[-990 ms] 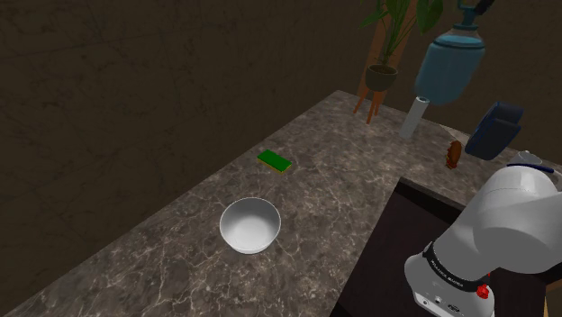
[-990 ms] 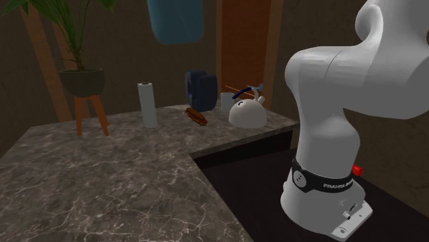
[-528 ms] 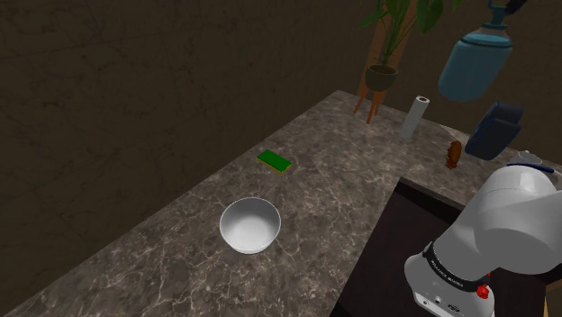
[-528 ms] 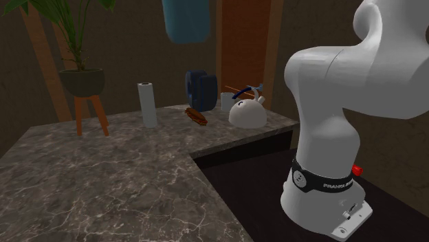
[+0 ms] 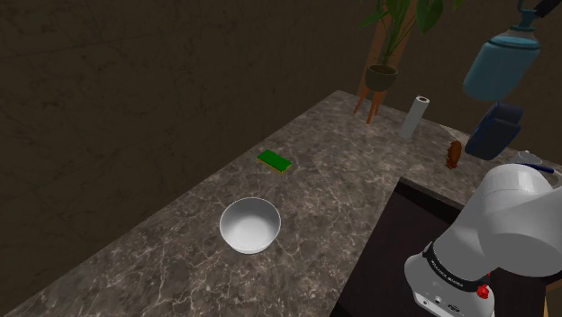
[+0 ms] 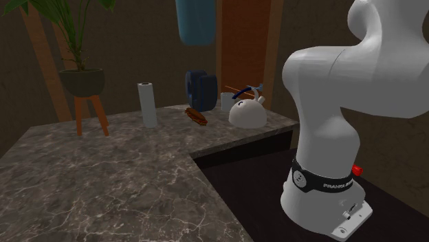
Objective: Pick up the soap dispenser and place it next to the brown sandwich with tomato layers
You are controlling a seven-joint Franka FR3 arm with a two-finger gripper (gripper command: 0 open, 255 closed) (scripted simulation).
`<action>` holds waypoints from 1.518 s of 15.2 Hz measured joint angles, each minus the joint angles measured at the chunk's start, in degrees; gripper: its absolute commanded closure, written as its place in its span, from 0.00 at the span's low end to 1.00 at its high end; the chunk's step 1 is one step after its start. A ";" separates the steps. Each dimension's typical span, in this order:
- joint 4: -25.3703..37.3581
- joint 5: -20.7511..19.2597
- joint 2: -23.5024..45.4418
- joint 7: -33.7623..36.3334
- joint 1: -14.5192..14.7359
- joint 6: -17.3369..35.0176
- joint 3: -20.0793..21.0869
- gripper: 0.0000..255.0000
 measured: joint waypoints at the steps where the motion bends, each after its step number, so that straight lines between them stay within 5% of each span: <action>1: -0.46 -0.28 -0.27 -0.39 -0.08 0.36 -0.34 1.00; 23: -25.64 -5.62 -10.71 0.92 -7.60 15.52 1.75 1.00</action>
